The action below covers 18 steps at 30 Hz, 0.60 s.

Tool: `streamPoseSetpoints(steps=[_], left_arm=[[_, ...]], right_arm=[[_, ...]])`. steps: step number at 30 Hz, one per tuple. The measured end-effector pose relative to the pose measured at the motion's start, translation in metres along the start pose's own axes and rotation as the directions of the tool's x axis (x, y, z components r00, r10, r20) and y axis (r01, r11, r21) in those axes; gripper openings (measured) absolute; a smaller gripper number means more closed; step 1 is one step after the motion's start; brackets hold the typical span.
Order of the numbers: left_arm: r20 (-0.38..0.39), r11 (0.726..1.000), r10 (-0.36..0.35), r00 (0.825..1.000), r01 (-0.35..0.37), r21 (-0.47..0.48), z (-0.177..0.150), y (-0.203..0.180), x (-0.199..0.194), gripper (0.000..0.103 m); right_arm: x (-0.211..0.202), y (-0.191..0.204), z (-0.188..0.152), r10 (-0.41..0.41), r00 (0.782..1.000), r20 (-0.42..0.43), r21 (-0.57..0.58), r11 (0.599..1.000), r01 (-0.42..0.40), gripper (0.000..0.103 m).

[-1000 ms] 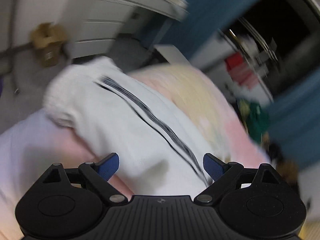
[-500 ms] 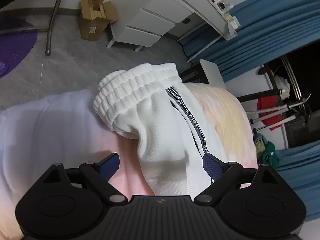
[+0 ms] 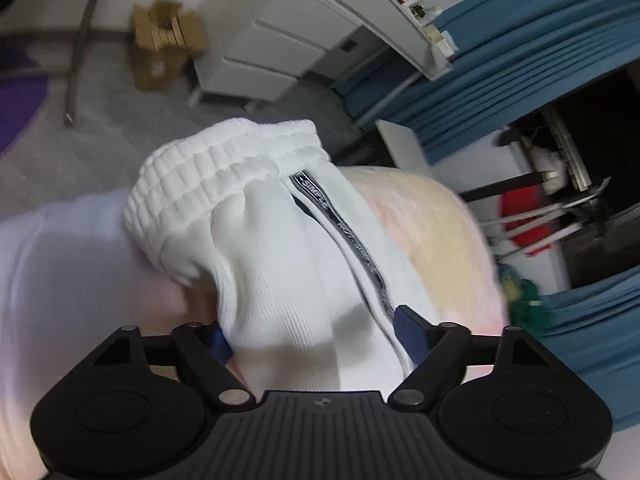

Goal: Fold clothes
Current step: 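Grasp the ribbed waistband with the left gripper and lift it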

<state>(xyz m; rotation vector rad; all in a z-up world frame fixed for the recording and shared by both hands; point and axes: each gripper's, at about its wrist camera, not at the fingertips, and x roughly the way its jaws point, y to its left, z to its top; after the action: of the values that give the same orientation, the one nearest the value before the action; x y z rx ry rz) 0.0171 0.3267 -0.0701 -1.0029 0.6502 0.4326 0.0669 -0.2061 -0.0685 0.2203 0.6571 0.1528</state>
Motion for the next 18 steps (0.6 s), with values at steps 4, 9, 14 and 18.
streamPoseSetpoints(steps=[4,9,14,18], left_arm=[[0.040,0.999,0.029,0.999,-0.030,0.014,0.004,-0.007,0.012,0.061],[0.083,0.989,0.059,0.995,-0.069,0.128,0.006,-0.026,0.012,0.036],[0.217,0.952,0.034,0.976,-0.097,0.291,-0.005,-0.075,-0.015,0.021],[0.361,0.880,-0.047,0.931,-0.132,0.455,-0.039,-0.129,-0.047,0.019]], right_arm=[[-0.005,0.015,-0.004,0.070,0.998,0.001,-0.069,0.995,-0.070,0.078],[0.016,0.025,-0.017,0.047,0.993,-0.109,-0.160,0.985,-0.064,0.077],[0.017,0.020,-0.013,0.067,0.991,-0.118,-0.114,0.990,-0.081,0.078],[0.012,0.010,-0.005,0.086,0.990,-0.110,-0.043,0.995,-0.091,0.077]])
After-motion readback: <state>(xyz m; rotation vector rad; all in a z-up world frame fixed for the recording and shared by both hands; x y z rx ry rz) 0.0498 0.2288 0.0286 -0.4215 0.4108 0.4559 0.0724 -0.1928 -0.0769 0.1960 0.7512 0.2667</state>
